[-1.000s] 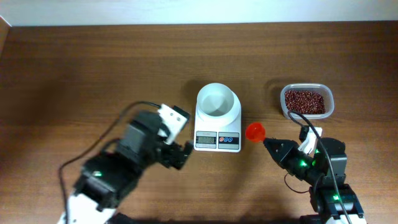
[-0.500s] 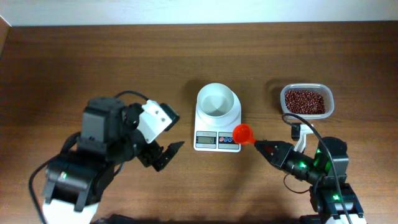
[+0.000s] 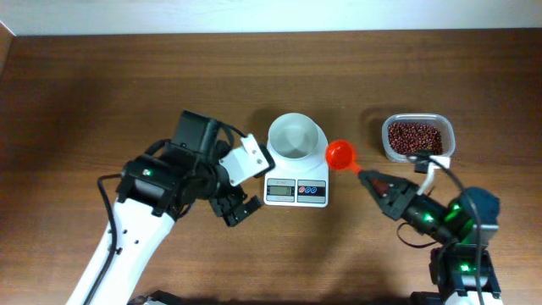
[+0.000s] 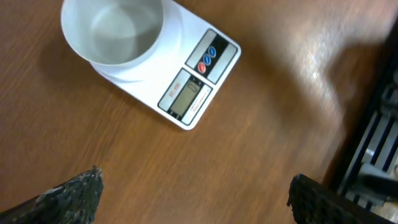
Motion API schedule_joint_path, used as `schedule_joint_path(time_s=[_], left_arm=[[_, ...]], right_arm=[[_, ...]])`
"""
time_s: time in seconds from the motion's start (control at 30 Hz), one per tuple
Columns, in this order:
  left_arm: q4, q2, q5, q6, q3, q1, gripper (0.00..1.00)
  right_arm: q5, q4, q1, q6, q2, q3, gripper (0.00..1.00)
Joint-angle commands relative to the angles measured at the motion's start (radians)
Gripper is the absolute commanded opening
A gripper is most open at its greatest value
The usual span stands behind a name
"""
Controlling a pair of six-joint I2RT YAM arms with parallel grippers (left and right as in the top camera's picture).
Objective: Scoop and weigh 50g on scale
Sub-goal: 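Retract the left gripper away from the scale, then carry the red scoop with the right gripper to the bean tub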
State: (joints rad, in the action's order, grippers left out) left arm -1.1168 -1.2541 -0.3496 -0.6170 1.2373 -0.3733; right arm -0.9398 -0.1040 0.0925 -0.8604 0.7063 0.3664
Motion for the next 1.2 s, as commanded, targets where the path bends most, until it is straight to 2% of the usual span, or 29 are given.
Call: schedule_joint_path(time_s=[0.0, 0.13, 0.27, 0.53, 0.7, 0.77, 0.97, 1.17], left_arm=[[-0.002, 0.005, 0.061, -0.022, 0.009, 0.012, 0.99], [0.009, 0.021, 0.039, -0.015, 0.009, 0.026, 0.99], [0.023, 0.022, 0.014, -0.004, 0.008, 0.025, 0.99], [0.023, 0.022, -0.008, -0.005, 0.008, 0.025, 0.99], [0.023, 0.022, -0.008, -0.005, 0.008, 0.025, 0.99], [0.023, 0.022, -0.008, -0.005, 0.008, 0.025, 0.99], [0.023, 0.022, -0.008, -0.005, 0.008, 0.025, 0.99], [0.023, 0.022, -0.008, -0.005, 0.008, 0.025, 0.99]], right_arm=[[-0.177, -0.009, 0.132, 0.015, -0.004, 0.055, 0.04], [-0.333, -0.009, 0.306, 0.015, -0.004, 0.056, 0.04], [-0.396, -0.009, 0.369, 0.015, -0.004, 0.056, 0.04], [-0.395, -0.009, 0.330, -0.011, 0.006, 0.056, 0.04], [-0.384, -0.018, 0.123, -0.012, 0.106, 0.056, 0.04], [-0.385, -0.044, 0.089, -0.029, 0.142, 0.056, 0.04], [-0.435, -0.054, 0.082, -0.196, 0.132, 0.056, 0.04], [-0.460, -0.053, 0.082, -0.196, 0.067, 0.056, 0.04]])
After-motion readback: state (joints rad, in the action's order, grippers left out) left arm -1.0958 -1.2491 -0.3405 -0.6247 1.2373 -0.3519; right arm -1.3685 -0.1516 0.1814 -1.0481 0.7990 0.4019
